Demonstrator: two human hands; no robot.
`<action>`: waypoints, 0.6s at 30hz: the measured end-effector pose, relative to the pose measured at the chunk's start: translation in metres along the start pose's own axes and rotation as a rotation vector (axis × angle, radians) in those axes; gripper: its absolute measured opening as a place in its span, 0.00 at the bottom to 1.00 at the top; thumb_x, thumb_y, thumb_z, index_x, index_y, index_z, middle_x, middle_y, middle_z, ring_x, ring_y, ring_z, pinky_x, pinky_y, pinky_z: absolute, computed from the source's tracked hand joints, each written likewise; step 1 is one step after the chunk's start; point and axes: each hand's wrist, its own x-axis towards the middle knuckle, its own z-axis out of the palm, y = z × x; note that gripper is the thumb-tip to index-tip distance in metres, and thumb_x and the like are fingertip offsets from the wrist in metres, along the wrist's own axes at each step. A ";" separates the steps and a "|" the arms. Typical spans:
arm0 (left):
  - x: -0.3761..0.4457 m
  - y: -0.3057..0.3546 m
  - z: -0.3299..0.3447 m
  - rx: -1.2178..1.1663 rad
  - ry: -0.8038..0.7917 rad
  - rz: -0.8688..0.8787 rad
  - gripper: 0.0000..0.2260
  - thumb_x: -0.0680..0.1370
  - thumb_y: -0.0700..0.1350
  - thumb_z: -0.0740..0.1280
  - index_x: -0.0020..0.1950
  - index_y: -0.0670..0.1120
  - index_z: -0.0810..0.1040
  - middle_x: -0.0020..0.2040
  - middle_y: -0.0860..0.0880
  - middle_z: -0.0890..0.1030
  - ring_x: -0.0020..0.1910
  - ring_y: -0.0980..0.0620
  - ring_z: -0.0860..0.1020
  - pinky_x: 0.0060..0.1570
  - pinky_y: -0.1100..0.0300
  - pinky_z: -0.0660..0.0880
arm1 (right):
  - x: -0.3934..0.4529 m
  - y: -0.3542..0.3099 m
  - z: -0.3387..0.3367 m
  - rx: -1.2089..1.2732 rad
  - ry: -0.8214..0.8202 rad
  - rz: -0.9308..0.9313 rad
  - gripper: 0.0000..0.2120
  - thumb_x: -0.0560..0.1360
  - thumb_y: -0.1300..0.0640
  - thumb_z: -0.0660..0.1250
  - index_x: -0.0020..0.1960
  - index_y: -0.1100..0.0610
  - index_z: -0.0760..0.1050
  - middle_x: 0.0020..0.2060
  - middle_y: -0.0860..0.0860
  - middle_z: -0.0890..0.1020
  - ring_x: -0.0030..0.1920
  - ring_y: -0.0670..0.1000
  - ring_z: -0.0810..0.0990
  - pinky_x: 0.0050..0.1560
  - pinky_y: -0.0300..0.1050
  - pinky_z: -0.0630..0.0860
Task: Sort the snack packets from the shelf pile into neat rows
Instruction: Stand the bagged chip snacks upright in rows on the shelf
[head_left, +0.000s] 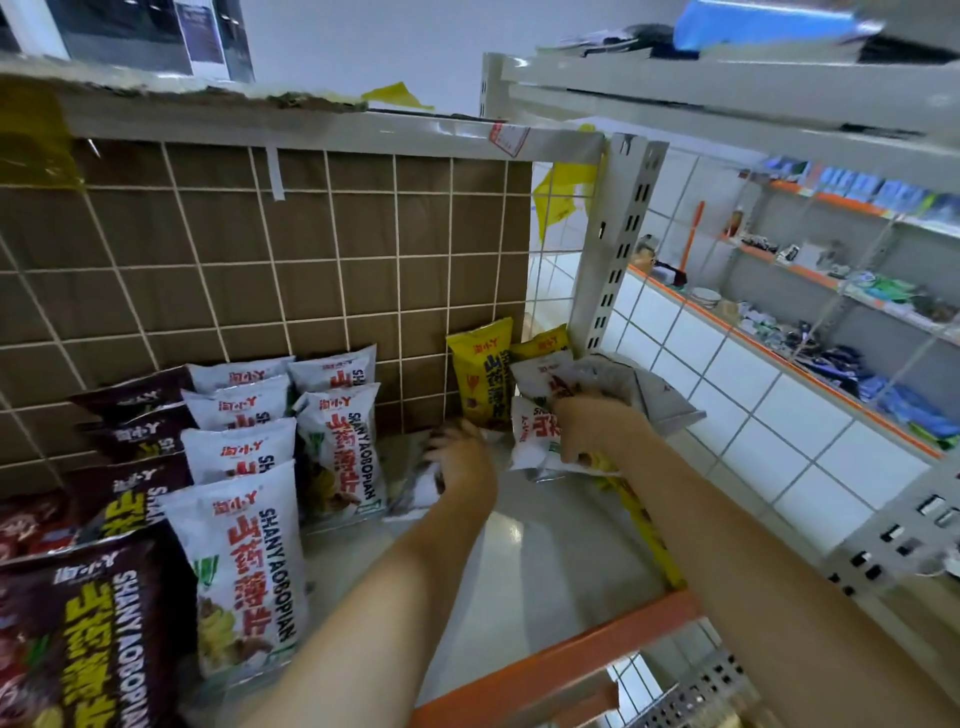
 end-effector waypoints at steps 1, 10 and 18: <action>0.002 -0.003 0.000 0.012 0.004 0.009 0.24 0.82 0.44 0.52 0.74 0.35 0.49 0.69 0.30 0.61 0.65 0.30 0.65 0.59 0.40 0.69 | -0.003 0.000 0.001 0.012 -0.007 -0.003 0.17 0.79 0.58 0.60 0.66 0.61 0.70 0.65 0.60 0.73 0.65 0.60 0.71 0.64 0.53 0.67; -0.007 -0.025 -0.013 -0.014 -0.068 0.332 0.30 0.76 0.44 0.66 0.72 0.34 0.56 0.65 0.37 0.70 0.63 0.39 0.71 0.59 0.49 0.73 | -0.012 -0.012 0.005 -0.018 -0.006 0.008 0.13 0.68 0.60 0.70 0.53 0.58 0.77 0.48 0.54 0.79 0.53 0.54 0.78 0.49 0.42 0.74; -0.047 -0.091 -0.049 -1.204 -0.383 0.289 0.13 0.76 0.40 0.65 0.61 0.45 0.73 0.52 0.44 0.82 0.48 0.49 0.81 0.49 0.54 0.78 | -0.020 0.018 -0.012 0.373 0.046 -0.033 0.19 0.67 0.52 0.75 0.55 0.55 0.77 0.50 0.51 0.81 0.47 0.46 0.78 0.47 0.37 0.73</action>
